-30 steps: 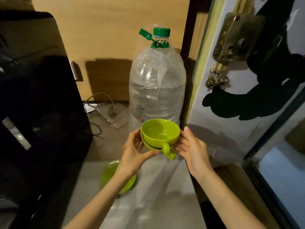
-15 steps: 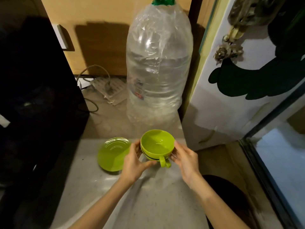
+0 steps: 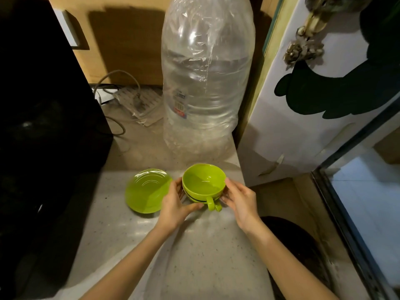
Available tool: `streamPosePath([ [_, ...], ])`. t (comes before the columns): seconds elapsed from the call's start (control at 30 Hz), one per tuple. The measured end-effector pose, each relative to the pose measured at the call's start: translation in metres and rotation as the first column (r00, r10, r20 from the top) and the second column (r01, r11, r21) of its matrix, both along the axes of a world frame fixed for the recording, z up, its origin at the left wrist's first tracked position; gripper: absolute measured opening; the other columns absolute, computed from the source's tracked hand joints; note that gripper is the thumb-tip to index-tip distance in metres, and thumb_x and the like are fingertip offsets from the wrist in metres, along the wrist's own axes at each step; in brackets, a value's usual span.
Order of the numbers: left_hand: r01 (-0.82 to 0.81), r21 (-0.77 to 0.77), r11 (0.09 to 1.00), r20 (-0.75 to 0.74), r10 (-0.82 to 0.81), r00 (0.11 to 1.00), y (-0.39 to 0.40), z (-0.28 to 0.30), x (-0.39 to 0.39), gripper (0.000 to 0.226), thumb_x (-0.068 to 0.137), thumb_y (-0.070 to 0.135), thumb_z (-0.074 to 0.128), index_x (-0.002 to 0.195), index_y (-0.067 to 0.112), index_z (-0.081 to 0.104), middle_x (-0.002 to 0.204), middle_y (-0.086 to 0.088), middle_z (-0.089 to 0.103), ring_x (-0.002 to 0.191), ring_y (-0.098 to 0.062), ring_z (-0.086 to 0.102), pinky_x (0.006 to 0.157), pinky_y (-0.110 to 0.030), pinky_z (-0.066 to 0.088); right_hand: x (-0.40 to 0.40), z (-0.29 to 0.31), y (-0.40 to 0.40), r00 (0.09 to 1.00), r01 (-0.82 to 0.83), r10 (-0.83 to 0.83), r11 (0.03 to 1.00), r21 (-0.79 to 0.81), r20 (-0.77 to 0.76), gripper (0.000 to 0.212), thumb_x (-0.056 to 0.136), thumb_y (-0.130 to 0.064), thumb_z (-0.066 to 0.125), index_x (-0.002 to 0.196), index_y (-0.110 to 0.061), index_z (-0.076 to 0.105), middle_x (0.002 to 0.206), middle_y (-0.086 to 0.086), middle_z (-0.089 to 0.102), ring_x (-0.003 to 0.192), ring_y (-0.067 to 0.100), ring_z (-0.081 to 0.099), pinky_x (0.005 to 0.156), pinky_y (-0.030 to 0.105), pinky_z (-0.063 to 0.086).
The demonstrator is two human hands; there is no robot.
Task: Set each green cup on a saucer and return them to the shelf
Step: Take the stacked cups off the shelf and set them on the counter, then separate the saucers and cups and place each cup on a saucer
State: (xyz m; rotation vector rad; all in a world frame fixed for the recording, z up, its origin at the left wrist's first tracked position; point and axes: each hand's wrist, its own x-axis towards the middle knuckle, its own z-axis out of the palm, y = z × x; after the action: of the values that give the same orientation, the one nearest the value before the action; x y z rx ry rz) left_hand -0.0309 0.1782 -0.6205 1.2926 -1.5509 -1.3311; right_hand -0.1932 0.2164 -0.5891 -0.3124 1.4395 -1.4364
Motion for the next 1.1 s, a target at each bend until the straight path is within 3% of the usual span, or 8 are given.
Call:
streamPosePath([
  [0.23, -0.001, 0.006, 1.0, 0.013, 0.0, 1.0, 0.001, 0.003, 0.003, 0.086, 0.052, 0.007, 0.086, 0.125, 0.006, 0.04, 0.118, 0.002, 0.053, 0.111, -0.009, 0.052, 0.082, 0.001, 0.04, -0.001, 0.003, -0.003, 0.998, -0.046, 0.046, 0.999, 0.015, -0.033, 0.008, 0.088, -0.015, 0.059, 0.083, -0.015, 0.065, 0.087, 0.009, 0.066, 0.082, 0.02, 0.063, 0.067, 0.026, 0.055],
  [0.43, 0.107, 0.091, 0.99, 0.118, -0.118, 0.986, -0.005, 0.016, 0.011, 0.097, 0.053, 0.016, 0.086, 0.134, 0.007, 0.034, 0.123, 0.004, 0.047, 0.118, -0.014, 0.049, 0.099, -0.026, 0.042, -0.011, 0.015, -0.015, 0.957, -0.137, 0.157, 0.986, 0.099, -0.242, 0.006, 0.086, -0.009, 0.06, 0.082, -0.011, 0.064, 0.089, 0.013, 0.063, 0.078, 0.02, 0.061, 0.061, 0.023, 0.051],
  [0.53, 0.193, 0.211, 0.958, 0.12, -0.221, 0.968, -0.015, 0.031, 0.028, 0.103, 0.056, 0.021, 0.084, 0.14, 0.01, 0.024, 0.124, -0.001, 0.05, 0.106, -0.02, 0.058, 0.09, -0.034, 0.051, -0.012, 0.026, -0.026, 0.812, -0.155, 0.161, 0.986, 0.059, -0.561, 0.017, 0.081, -0.017, 0.066, 0.095, -0.009, 0.07, 0.089, 0.007, 0.067, 0.086, 0.016, 0.061, 0.072, 0.024, 0.046],
  [0.63, 0.118, 0.166, 0.979, 0.181, -0.148, 0.972, -0.031, 0.049, 0.049, 0.075, 0.067, 0.017, 0.077, 0.131, 0.009, 0.039, 0.111, -0.01, 0.062, 0.091, -0.021, 0.06, 0.079, -0.035, 0.05, 0.0, 0.04, -0.043, 0.659, -0.238, 0.187, 0.971, 0.034, -0.729, 0.02, 0.078, -0.021, 0.07, 0.095, -0.01, 0.071, 0.086, 0.002, 0.069, 0.083, 0.013, 0.064, 0.081, 0.026, 0.049],
  [0.8, 0.002, 0.075, 0.997, 0.146, -0.013, 0.989, -0.038, 0.062, 0.079, 0.028, 0.082, 0.015, 0.062, 0.11, 0.009, 0.06, 0.098, -0.01, 0.066, 0.084, -0.013, 0.063, 0.067, -0.011, 0.045, 0.044, 0.045, -0.076, 0.571, -0.496, 0.337, 0.868, 0.012, -0.749, 0.021, 0.083, -0.002, 0.061, 0.104, 0.002, 0.067, 0.092, 0.005, 0.065, 0.069, -0.009, 0.059, 0.071, 0.005, 0.044],
  [0.93, -0.187, -0.045, 0.981, 0.258, 0.192, 0.947, -0.024, 0.042, 0.1, 0.038, 0.081, 0.026, 0.064, 0.116, 0.012, 0.06, 0.12, -0.009, 0.06, 0.109, -0.015, 0.057, 0.091, -0.018, 0.043, 0.085, 0.034, -0.089, 0.495, -0.593, 0.493, 0.794, 0.136, -0.716, 0.03, 0.089, -0.001, 0.051, 0.118, 0.003, 0.059, 0.113, 0.018, 0.065, 0.101, 0.021, 0.06, 0.089, 0.024, 0.043],
  [1.0, -0.214, -0.064, 0.975, 0.369, 0.222, 0.902, -0.017, 0.031, 0.107, 0.055, 0.079, 0.029, 0.064, 0.128, 0.009, 0.05, 0.136, -0.015, 0.049, 0.128, -0.027, 0.043, 0.107, -0.032, 0.031, 0.101, 0.03, -0.092, 0.385, -0.622, 0.589, 0.734, 0.271, -0.71, 0.038, 0.092, -0.006, 0.047, 0.129, -0.001, 0.05, 0.13, 0.02, 0.058, 0.119, 0.027, 0.055, 0.101, 0.032, 0.039],
  [1.1, -0.32, -0.05, 0.946, 0.429, 0.31, 0.848, -0.008, 0.021, 0.113, 0.055, 0.081, 0.022, 0.065, 0.13, 0.005, 0.047, 0.13, -0.016, 0.054, 0.12, -0.029, 0.051, 0.102, -0.031, 0.037, 0.115, 0.029, -0.097, 0.102, -0.619, 0.69, 0.608, 0.497, -0.716, 0.045, 0.095, -0.013, 0.041, 0.139, -0.003, 0.037, 0.141, 0.022, 0.047, 0.129, 0.033, 0.046, 0.102, 0.034, 0.036],
])
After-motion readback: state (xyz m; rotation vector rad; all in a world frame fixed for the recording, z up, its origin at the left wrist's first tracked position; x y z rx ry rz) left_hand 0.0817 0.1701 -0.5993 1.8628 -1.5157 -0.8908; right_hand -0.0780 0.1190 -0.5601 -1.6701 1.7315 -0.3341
